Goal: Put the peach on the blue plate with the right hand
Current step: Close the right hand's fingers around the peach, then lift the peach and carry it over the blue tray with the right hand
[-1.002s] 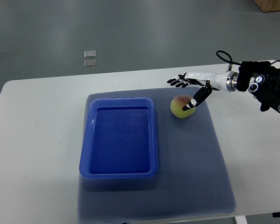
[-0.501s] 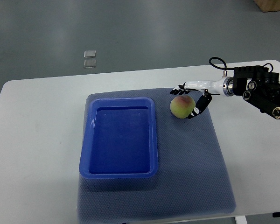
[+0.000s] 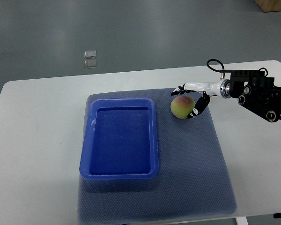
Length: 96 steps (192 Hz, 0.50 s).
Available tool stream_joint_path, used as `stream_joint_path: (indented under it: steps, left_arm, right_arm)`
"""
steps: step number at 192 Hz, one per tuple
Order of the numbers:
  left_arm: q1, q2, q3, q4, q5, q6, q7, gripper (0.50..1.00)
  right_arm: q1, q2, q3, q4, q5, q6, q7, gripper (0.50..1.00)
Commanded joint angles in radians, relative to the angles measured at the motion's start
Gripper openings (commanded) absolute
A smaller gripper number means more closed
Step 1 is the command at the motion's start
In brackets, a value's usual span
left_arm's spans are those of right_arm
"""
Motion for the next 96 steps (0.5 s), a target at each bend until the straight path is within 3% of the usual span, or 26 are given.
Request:
stream_joint_path:
  steps: [1, 14, 15, 16, 46, 78, 96]
  left_arm:
    - [0.000, 0.000, 0.000, 0.000, 0.000, 0.000, 0.000, 1.000]
    - [0.000, 0.000, 0.000, 0.000, 0.000, 0.000, 0.000, 1.000]
    - [0.000, 0.000, 0.000, 0.000, 0.000, 0.000, 0.000, 1.000]
    - [0.000, 0.000, 0.000, 0.000, 0.000, 0.000, 0.000, 1.000]
    - [0.000, 0.000, 0.000, 0.000, 0.000, 0.000, 0.000, 1.000]
    - [0.000, 0.000, 0.000, 0.000, 0.000, 0.000, 0.000, 1.000]
    - [0.000, 0.000, 0.000, 0.000, 0.000, 0.000, 0.000, 1.000]
  right_arm:
    - [-0.001, 0.001, -0.005, -0.001, 0.000, -0.003, 0.000, 0.801]
    - [-0.001, 0.001, -0.005, -0.001, 0.000, -0.003, 0.000, 0.782]
    - [-0.001, 0.000, -0.007, 0.000, 0.000, -0.003, 0.001, 0.700]
    - [-0.001, 0.000, -0.007, 0.000, 0.000, -0.003, 0.001, 0.678]
    - [0.001, 0.000, -0.005, 0.000, 0.000, -0.003, 0.003, 0.505]
    - [0.010, 0.000, 0.004, 0.002, 0.002, -0.008, 0.006, 0.500]
    - [0.034, 0.012, 0.007, 0.008, 0.008, -0.049, 0.024, 0.500]
